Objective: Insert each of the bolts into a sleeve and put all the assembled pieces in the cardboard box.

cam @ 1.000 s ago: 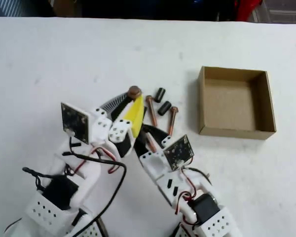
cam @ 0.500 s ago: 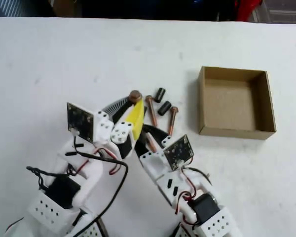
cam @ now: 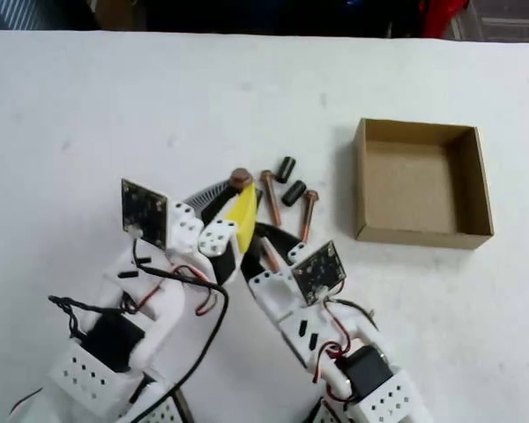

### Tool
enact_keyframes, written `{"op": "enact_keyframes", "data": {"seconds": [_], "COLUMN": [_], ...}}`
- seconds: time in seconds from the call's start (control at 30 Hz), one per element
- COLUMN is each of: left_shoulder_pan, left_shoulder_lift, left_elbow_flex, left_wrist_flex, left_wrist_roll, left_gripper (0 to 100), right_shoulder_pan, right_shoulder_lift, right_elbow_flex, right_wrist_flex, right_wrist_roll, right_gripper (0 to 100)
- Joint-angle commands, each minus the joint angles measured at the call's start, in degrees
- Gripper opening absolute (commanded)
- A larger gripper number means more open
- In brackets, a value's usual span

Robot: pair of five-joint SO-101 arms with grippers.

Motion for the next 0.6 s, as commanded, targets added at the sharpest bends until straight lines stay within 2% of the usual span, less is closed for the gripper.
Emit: {"op": "enact_keyframes", "data": {"seconds": [0.0,0.2,0.57], "left_shoulder_pan": [0.7,4.3,4.4], "left_shoulder_lift": [-1.6,-1.6,-1.6], "left_elbow_flex": [-0.4,-0.4,4.2], "left_wrist_flex": [-0.1,3.6,3.6], "left_wrist_roll": [1.5,1.5,1.2], "left_gripper": [2,2,2], "right_shoulder_pan": [0.0,0.0,1.0], "right_shoulder_lift": [-0.8,-0.8,-0.8], "right_elbow_flex": [0.5,0.5,0.5], "right_wrist_flex": [-1.1,-1.1,-1.0], "right_wrist_roll": [0.9,0.9,0.9], "right_gripper": [1.7,1.7,1.7]}}
